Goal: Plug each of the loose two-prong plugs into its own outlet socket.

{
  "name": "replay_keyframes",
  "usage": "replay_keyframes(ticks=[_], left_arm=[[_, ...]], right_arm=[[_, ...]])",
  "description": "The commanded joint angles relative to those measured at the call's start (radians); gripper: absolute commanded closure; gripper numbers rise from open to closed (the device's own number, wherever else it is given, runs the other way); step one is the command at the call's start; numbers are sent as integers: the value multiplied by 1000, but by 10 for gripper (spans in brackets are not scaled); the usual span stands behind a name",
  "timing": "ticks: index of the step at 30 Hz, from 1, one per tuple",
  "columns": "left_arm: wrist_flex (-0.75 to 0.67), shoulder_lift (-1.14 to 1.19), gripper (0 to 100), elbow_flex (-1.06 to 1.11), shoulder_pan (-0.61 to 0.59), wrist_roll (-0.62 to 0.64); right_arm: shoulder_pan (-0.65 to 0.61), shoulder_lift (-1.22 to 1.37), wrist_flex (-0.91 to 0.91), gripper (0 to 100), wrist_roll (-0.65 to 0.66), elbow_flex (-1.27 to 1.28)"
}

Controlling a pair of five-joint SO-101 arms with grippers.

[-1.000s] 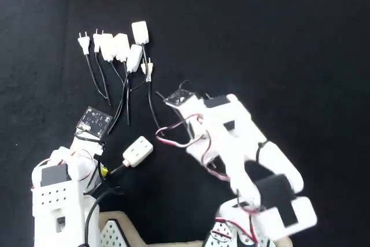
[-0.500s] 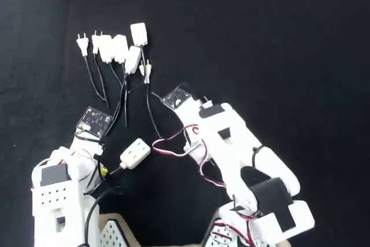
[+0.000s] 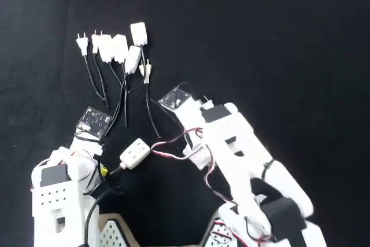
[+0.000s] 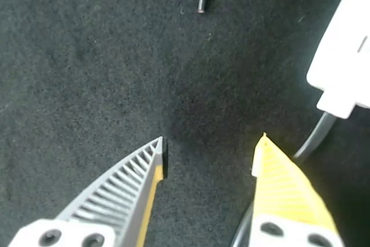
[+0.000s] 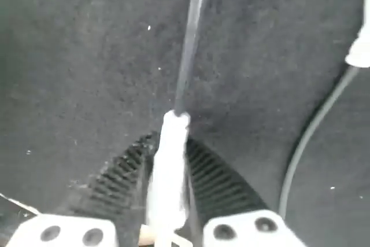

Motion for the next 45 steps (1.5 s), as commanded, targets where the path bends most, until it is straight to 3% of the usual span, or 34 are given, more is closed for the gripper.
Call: replay_keyframes(ticks=[1,9,16,24,27,30,41,45], left_arm=[[6,-8,748,-7,13,-6],[6,-8,748,-7,13,-6],[6,-8,748,-7,13,-6],[8,-8,748,-5,13,-5],[8,-8,748,-5,12,-5],[8,-8,748,-5,12,-5],[8,-8,748,-5,12,-6],[8,-8,748,-5,12,-6]], right_arm=[[-18,-31,-18,984,14,15],[-18,174,-201,983,35,81],[-20,251,-75,936,77,-45],[-109,280,120,905,77,-193],[-110,338,135,909,74,-229],[-109,404,132,988,71,-265],[-144,450,126,984,74,-305],[-186,455,132,868,74,-305]])
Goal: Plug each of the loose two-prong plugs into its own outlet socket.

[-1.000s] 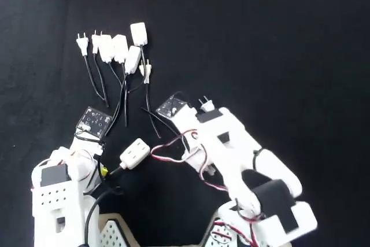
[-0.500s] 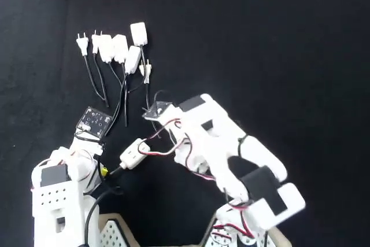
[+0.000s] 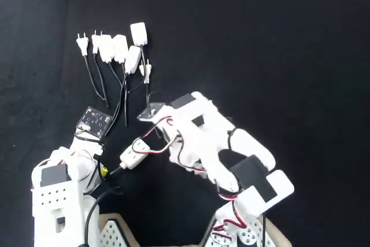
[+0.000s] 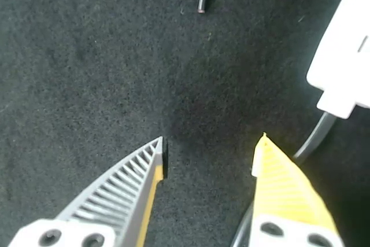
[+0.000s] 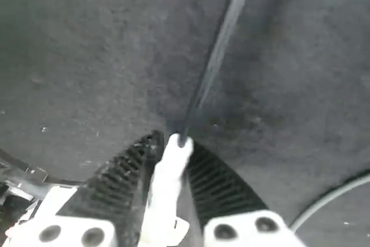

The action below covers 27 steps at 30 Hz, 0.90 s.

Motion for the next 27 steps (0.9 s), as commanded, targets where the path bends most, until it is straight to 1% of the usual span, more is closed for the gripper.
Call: replay_keyframes(ticks=[1,2,6,10,11,14,18,23,27], left_arm=[[8,-8,748,-5,12,-6],[8,-8,748,-5,12,-6],[8,-8,748,-5,12,-6],[8,-8,748,-5,12,-6],[8,-8,748,-5,12,-6],[8,-8,748,-5,12,-5],[8,-8,748,-5,12,-5],[8,-8,748,-5,12,-5],[8,-8,748,-5,12,-3]], right_arm=[[-41,2,12,837,6,-41],[-44,4,12,824,6,-41],[-44,4,14,865,8,-39],[-54,39,14,877,8,-39],[-60,58,11,894,5,-39],[-74,93,6,988,3,-44],[-80,97,9,938,5,-56],[-80,104,31,908,8,-97],[-80,104,72,839,9,-131]])
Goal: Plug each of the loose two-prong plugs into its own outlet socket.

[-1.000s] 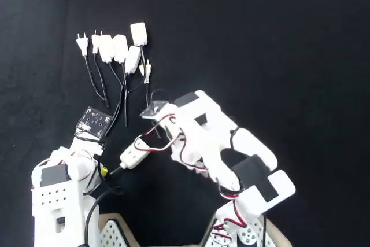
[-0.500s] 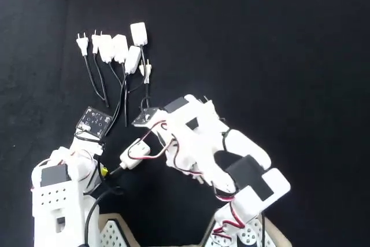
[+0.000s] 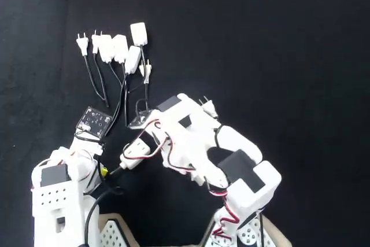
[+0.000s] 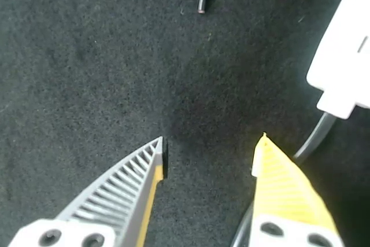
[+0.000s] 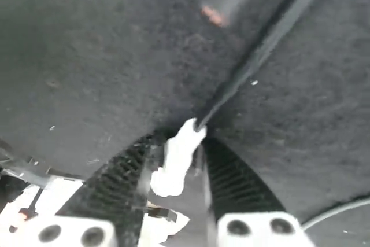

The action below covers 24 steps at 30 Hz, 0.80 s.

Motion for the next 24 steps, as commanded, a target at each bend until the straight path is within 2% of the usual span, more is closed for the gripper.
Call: replay_keyframes(ticks=[1,8,19,22,24], left_arm=[[8,-8,748,-5,12,-3],[9,-8,748,-5,10,-3],[9,-8,748,-5,10,-5],[9,-8,748,-5,12,-5],[9,-8,748,-5,12,-6]], right_arm=[[-14,1,28,828,17,-54],[-14,7,64,909,23,-93],[-9,262,78,925,23,-306],[-9,278,87,985,3,-309],[-11,278,103,979,-11,-309]])
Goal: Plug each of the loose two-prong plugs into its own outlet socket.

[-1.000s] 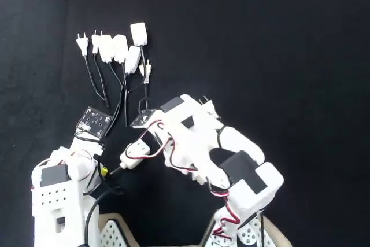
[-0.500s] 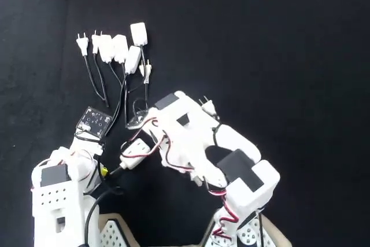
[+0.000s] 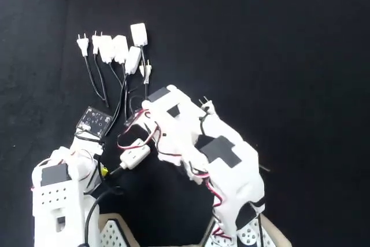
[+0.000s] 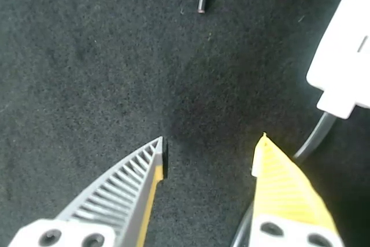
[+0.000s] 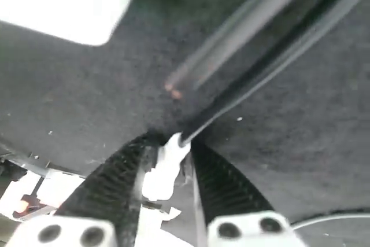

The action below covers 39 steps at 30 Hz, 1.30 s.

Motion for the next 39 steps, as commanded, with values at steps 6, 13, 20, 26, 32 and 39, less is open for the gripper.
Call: replay_keyframes(ticks=[6,13,20,26,32,39], left_arm=[[9,-8,748,-5,12,-6],[9,-8,748,-5,12,-6],[9,-8,748,-5,12,-6],[9,-8,748,-5,12,-6],[9,-8,748,-5,12,-6],[8,-8,748,-5,12,-6]], right_arm=[[-6,8,17,978,-48,-44],[9,-1,15,986,-49,-47],[92,-147,11,986,-43,-24],[152,-366,-77,986,-9,93],[241,-604,-158,986,-3,196],[279,-918,-537,986,-91,503]])
